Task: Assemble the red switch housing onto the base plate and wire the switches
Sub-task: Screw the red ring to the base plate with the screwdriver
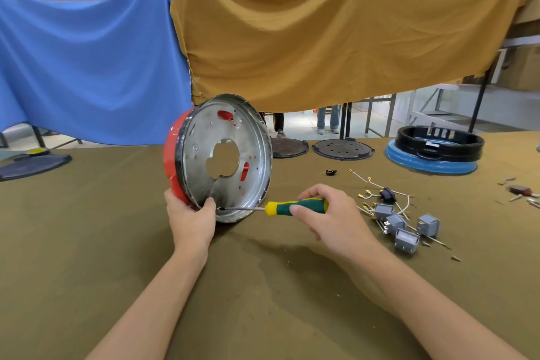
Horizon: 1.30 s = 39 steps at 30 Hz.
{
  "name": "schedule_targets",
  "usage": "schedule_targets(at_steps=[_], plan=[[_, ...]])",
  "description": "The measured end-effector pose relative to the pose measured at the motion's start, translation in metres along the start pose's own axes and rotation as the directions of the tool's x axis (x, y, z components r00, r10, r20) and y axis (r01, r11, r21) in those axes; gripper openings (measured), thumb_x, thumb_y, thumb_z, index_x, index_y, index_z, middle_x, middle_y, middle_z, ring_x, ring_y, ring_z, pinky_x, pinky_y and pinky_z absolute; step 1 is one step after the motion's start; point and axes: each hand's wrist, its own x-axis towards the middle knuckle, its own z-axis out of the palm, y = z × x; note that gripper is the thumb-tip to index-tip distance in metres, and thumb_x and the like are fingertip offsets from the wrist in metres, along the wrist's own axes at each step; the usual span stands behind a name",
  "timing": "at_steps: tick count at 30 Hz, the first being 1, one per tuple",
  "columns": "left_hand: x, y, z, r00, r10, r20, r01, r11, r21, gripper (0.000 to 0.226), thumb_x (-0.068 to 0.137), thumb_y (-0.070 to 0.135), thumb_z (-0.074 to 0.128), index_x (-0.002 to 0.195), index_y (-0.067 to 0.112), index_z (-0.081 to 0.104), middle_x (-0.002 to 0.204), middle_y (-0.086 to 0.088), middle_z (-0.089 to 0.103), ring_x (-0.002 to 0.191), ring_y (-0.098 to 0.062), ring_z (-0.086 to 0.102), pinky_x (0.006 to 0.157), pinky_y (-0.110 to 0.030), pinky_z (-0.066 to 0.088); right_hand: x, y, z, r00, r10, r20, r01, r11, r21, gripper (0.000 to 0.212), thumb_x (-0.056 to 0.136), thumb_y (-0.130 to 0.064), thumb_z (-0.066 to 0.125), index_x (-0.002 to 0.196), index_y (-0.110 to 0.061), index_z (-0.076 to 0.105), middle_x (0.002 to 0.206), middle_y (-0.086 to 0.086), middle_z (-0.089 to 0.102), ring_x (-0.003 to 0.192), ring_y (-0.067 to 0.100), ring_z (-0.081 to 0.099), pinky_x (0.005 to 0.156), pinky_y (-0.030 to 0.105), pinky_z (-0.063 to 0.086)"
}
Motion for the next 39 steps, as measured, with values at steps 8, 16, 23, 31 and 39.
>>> schedule_targets(at_steps=[8, 16, 23, 31, 39], plan=[[-0.002, 0.001, -0.001, 1.0, 0.009, 0.019, -0.008, 1.0, -0.029, 0.048, 0.085, -0.001, 0.064, 0.117, 0.025, 0.042, 0.119, -0.002, 0.059, 0.098, -0.009, 0.06, 0.095, -0.033, 0.048, -0.002, -0.001, 0.004, 0.985, 0.105, 0.139, -0.105, 0.994, -0.003, 0.03, 0.094, -0.044, 0.059, 0.087, -0.016, 0.065, 0.065, -0.003, 0.062, 0.051, 0.01, 0.047, 0.054, 0.025, 0.037], [-0.003, 0.001, -0.001, 1.0, 0.008, 0.029, -0.007, 0.999, -0.046, 0.051, 0.081, -0.006, 0.062, 0.116, 0.025, 0.042, 0.114, 0.0, 0.059, 0.099, -0.011, 0.061, 0.096, -0.035, 0.049, 0.001, 0.001, 0.003, 0.993, 0.085, 0.076, -0.095, 0.987, 0.13, 0.015, 0.085, -0.029, 0.074, 0.089, -0.016, 0.065, 0.064, 0.001, 0.062, 0.05, 0.011, 0.055, 0.051, 0.026, 0.048], [-0.005, 0.0, -0.001, 0.998, 0.043, 0.049, -0.043, 0.999, 0.01, 0.055, 0.078, -0.005, 0.063, 0.116, 0.029, 0.041, 0.123, -0.011, 0.054, 0.104, -0.023, 0.058, 0.096, -0.04, 0.049, -0.002, 0.0, 0.014, 0.94, 0.317, 0.129, -0.322, 0.947, 0.015, 0.052, 0.092, -0.057, 0.055, 0.087, -0.007, 0.068, 0.059, -0.002, 0.061, 0.05, 0.013, 0.058, 0.064, 0.039, 0.054], [-0.002, -0.002, -0.001, 0.999, 0.012, 0.04, -0.009, 0.998, -0.069, 0.059, 0.074, -0.011, 0.06, 0.118, 0.023, 0.041, 0.121, -0.01, 0.056, 0.102, -0.021, 0.059, 0.095, -0.04, 0.051, 0.001, -0.005, -0.001, 0.977, 0.153, 0.149, -0.187, 0.951, 0.246, 0.017, 0.084, -0.015, 0.072, 0.098, -0.015, 0.063, 0.067, 0.004, 0.057, 0.052, 0.013, 0.048, 0.055, 0.029, 0.041], [-0.003, -0.004, 0.001, 0.997, 0.059, 0.05, -0.058, 0.998, -0.017, 0.056, 0.074, -0.011, 0.06, 0.115, 0.024, 0.042, 0.121, -0.014, 0.052, 0.089, -0.011, 0.057, 0.079, -0.026, 0.046, -0.003, 0.0, 0.011, 0.94, 0.292, 0.176, -0.299, 0.954, 0.014, 0.05, 0.096, -0.051, 0.05, 0.094, -0.004, 0.068, 0.058, 0.004, 0.066, 0.04, 0.008, 0.041, 0.048, 0.022, 0.033]])
